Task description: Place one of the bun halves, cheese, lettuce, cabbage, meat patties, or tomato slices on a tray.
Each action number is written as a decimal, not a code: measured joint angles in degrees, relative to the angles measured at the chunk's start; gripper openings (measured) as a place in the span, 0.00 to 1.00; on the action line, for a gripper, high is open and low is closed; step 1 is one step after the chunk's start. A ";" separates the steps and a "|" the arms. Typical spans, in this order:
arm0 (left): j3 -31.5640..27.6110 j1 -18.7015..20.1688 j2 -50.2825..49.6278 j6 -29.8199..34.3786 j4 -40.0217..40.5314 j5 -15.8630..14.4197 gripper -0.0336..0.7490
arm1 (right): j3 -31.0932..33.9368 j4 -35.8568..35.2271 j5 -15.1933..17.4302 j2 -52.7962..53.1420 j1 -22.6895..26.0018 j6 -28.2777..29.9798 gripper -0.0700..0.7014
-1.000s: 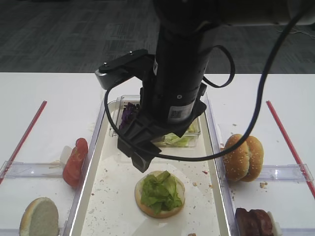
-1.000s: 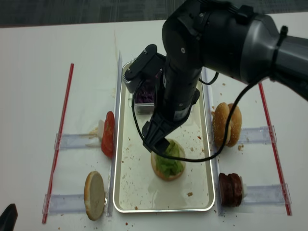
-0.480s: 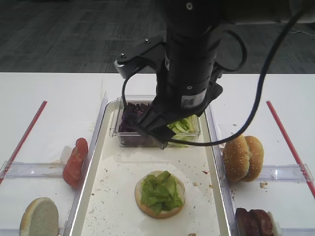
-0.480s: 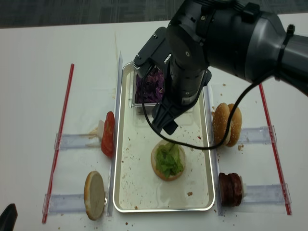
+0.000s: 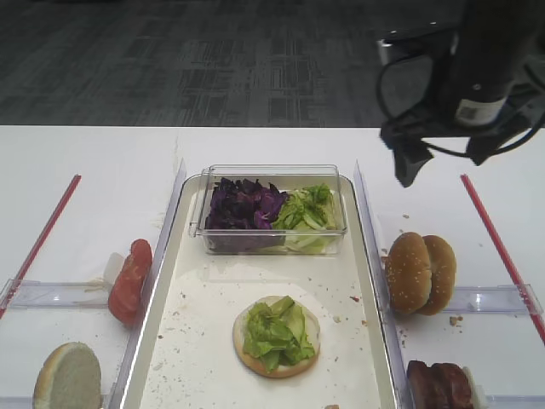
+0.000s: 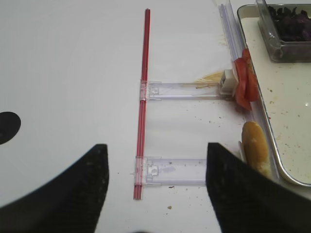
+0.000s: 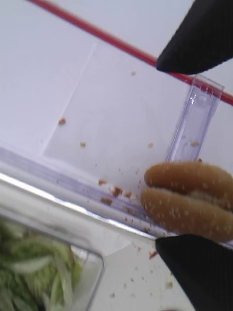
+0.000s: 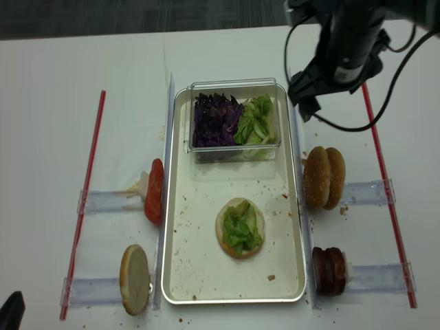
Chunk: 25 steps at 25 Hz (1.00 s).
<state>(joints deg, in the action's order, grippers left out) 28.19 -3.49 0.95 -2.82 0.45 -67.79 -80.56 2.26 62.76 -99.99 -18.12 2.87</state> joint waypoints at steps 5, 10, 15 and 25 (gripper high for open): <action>0.00 0.00 0.00 0.00 0.00 0.00 0.60 | 0.00 -3.11 -0.05 0.00 11.44 0.95 0.98; 0.00 0.00 0.00 0.00 0.00 0.00 0.60 | 0.00 -5.19 -0.05 0.00 18.95 0.95 0.98; 0.00 0.00 0.00 0.00 0.00 0.00 0.60 | 0.00 -8.95 0.19 0.00 21.04 3.28 0.98; 0.00 0.00 0.00 0.00 0.00 0.00 0.60 | 4.60 -10.67 2.91 1.43 21.04 4.62 0.98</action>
<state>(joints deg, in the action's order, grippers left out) 28.19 -3.49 0.95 -2.82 0.45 -67.79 -75.96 -8.41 65.67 -98.56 2.92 7.50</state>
